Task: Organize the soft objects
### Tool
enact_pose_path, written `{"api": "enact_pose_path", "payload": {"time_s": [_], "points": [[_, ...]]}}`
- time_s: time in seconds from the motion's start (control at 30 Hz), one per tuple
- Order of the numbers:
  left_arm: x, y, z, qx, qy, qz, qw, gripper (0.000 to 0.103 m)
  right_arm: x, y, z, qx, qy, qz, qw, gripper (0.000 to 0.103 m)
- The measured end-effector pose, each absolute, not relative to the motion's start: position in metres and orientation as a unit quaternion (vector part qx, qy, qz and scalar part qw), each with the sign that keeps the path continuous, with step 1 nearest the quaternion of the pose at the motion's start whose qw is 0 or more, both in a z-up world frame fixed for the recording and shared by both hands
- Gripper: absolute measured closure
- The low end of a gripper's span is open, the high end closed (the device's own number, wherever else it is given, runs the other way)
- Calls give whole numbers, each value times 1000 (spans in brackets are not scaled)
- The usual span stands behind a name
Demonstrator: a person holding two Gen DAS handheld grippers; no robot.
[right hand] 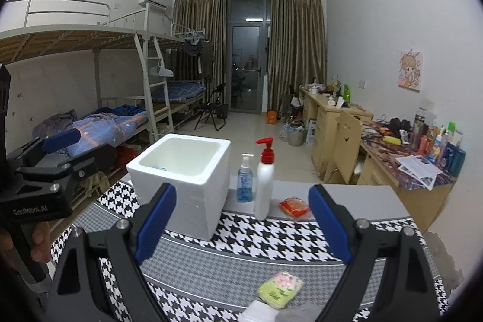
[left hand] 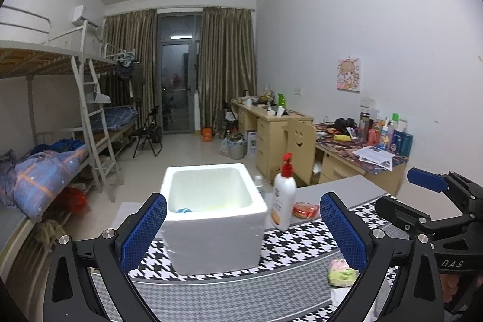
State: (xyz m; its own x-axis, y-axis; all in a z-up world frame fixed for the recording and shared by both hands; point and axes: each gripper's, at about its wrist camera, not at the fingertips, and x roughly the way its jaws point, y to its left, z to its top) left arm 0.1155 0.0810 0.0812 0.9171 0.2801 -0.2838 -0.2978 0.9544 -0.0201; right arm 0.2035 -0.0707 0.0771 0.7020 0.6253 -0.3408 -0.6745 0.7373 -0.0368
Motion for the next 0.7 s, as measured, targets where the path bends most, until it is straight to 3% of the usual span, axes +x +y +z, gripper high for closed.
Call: {"api": "enact_pose_path", "payload": {"time_s": [0.7], "points": [[111,31,79,-12,135,91,987,1,181,-126,67,-76,145,301,939,11]]}}
